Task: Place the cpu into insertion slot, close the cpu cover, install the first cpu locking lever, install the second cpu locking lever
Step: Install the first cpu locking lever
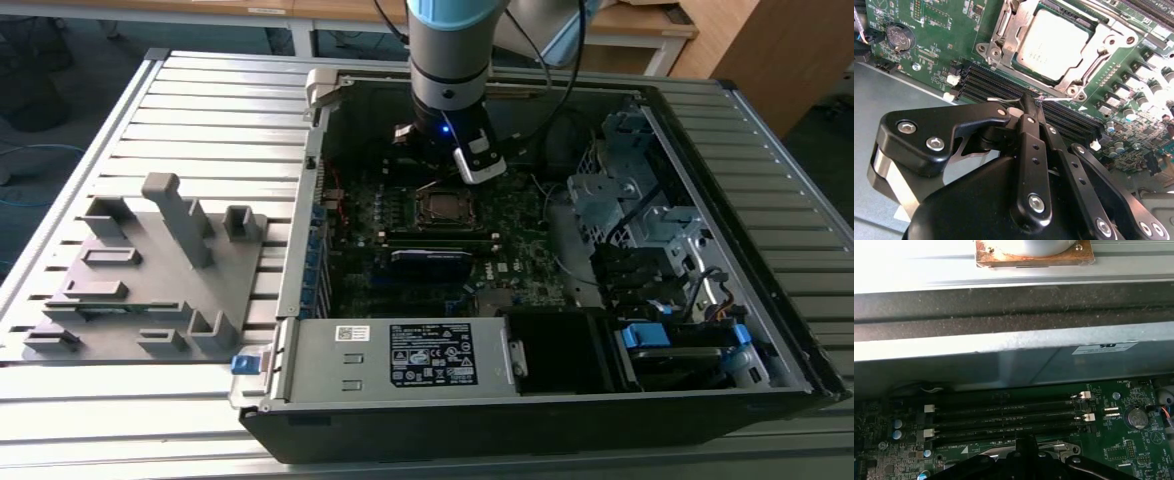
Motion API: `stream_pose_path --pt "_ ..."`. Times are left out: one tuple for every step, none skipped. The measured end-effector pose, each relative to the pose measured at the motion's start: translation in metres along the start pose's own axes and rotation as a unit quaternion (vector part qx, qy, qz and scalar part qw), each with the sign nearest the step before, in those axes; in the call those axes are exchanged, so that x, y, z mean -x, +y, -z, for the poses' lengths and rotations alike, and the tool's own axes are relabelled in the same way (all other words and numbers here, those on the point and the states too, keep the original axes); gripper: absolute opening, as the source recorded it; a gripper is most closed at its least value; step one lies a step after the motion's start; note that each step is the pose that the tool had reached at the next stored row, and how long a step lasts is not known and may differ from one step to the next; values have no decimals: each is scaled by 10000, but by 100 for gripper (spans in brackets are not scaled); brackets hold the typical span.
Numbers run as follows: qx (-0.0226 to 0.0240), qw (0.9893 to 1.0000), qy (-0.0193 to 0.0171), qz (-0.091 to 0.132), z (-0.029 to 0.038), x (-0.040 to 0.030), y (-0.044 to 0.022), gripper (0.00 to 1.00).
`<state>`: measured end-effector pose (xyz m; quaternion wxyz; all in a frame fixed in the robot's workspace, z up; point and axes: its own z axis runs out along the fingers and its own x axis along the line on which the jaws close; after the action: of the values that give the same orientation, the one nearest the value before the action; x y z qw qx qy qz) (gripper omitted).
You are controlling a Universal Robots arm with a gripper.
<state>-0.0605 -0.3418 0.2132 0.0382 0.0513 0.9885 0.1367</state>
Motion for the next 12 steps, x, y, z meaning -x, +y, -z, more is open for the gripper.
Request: stream_pose_path --pt "0 10000 -4 1 -3 0 -1 10" --pt "0 10000 -7 2 -5 0 -1 10" --pt "-1 10000 -8 2 -5 0 -2 10" --pt "-1 10000 -8 2 -5 0 -2 10" --pt "-1 10000 -8 2 -5 0 -2 10" --pt "0 10000 -8 2 -17 -1 -5 10" --pt "0 10000 -8 2 -27 -2 -8 10" --pt "0 10000 -8 2 -27 -2 -8 10" --pt "0 10000 -9 2 -29 -2 -8 10" --pt "1 10000 -9 2 -32 -2 -9 10" --pt "2 10000 -10 3 -36 -2 -10 10" --pt "1 10000 -9 2 -41 -2 -11 10"
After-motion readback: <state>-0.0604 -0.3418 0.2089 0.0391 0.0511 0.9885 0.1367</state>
